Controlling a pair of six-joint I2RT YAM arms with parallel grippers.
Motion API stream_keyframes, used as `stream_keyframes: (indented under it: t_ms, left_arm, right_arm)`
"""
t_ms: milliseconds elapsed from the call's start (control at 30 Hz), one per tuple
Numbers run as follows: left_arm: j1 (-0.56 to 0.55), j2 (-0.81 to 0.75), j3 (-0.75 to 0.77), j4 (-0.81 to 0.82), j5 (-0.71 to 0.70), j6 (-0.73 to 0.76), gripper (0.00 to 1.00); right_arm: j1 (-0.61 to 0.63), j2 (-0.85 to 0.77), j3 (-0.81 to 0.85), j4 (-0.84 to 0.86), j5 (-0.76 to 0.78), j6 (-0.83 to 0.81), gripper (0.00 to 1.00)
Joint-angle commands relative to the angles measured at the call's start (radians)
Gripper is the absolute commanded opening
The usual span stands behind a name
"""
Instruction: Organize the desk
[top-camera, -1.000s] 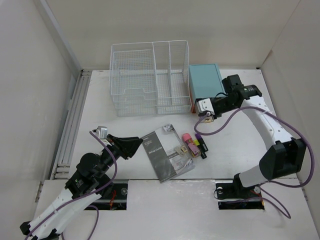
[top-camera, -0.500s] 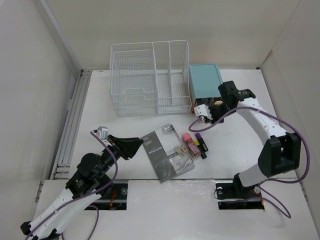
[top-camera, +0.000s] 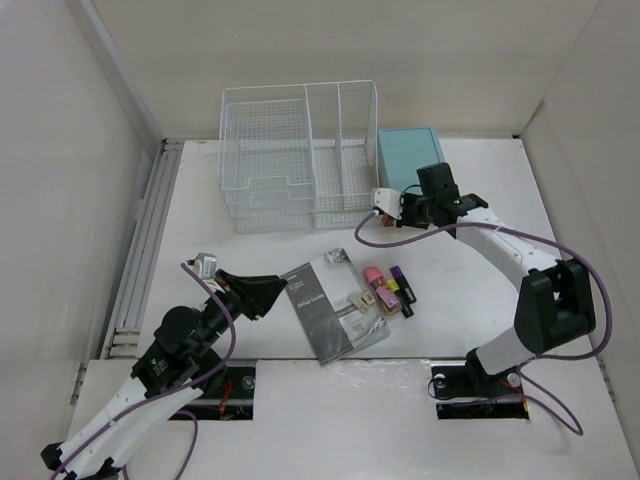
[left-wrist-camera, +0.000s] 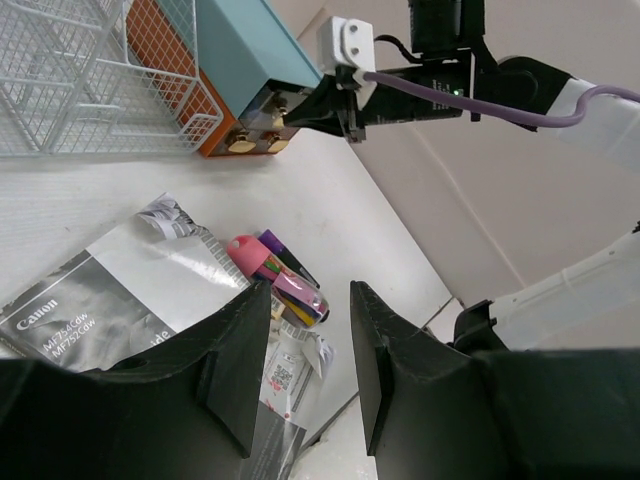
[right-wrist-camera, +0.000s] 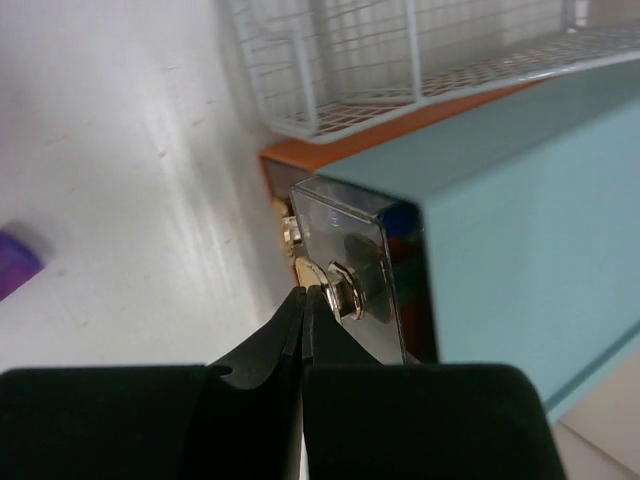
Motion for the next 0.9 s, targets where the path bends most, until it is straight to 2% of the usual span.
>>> stream_keyframes:
  t_ms: [0,300,400,467,500,533,567,600,667,700,733,767,833,867]
  left_arm:
    - [-0.005,-0.012,-0.003,0.05,0.012,0.002,0.34]
    - [-0.005,-0.021,0.006,0.05,0.003,0.002,0.34]
    - [-0.005,-0.021,0.006,0.05,0.003,0.002,0.34]
    - [-0.005,-0.021,0.006,0.05,0.012,0.002,0.34]
    - [-0.005,-0.021,0.006,0.06,0.012,0.002,0.34]
    - [-0.005,-0.021,0.006,0.07,0.012,0.002,0.34]
    - [-0.005,-0.008,0.006,0.07,0.021,0.002,0.34]
    - [-0.005,0.003,-0.003,0.082,0.021,-0.009,0.34]
    - [-0.005,0.041,-0.003,0.103,0.03,-0.009,0.34]
    - [-0.005,0.055,-0.003,0.104,0.03,-0.009,0.34]
    - [-0.005,0.087,0.008,0.117,0.03,-0.009,0.34]
    - [-0.005,0.104,0.008,0.137,0.039,-0.009,0.34]
    - [-0.005,0.136,0.008,0.162,0.049,-0.009,0.35]
    - [-0.005,0.173,0.008,0.188,0.049,-0.009,0.35]
  right_arm:
    - [0.021,0.039,0.001,0.194,0.113,0.092,0.0]
    - [0.021,0.072,0.004,0.272,0.199,0.151,0.0]
    - [0.021,-0.014,-0.005,0.138,0.063,0.135,0.0]
    - [0.03,-0.131,-0.028,0.078,-0.042,0.124,0.0]
    - [0.043,-0.173,-0.047,0.087,-0.043,0.124,0.0]
    - [0.053,-0.213,-0.077,0.103,-0.029,0.203,0.18]
    - [0.066,-0.287,-0.091,0.125,0.03,0.251,0.29]
    - [0.075,-0.321,-0.102,0.169,0.052,0.289,0.33]
    - [0.054,-0.401,-0.125,0.224,0.097,0.465,0.74]
    - [-0.006,-0.416,-0.125,0.234,0.051,0.514,0.95]
    - [-0.041,-0.425,-0.136,0.234,0.005,0.553,1.0]
    - [-0.078,-0.425,-0.152,0.264,-0.021,0.717,0.96]
    - [-0.19,-0.438,-0.153,0.284,-0.118,0.823,0.8]
    - [-0.222,-0.424,-0.153,0.284,-0.118,0.961,0.38]
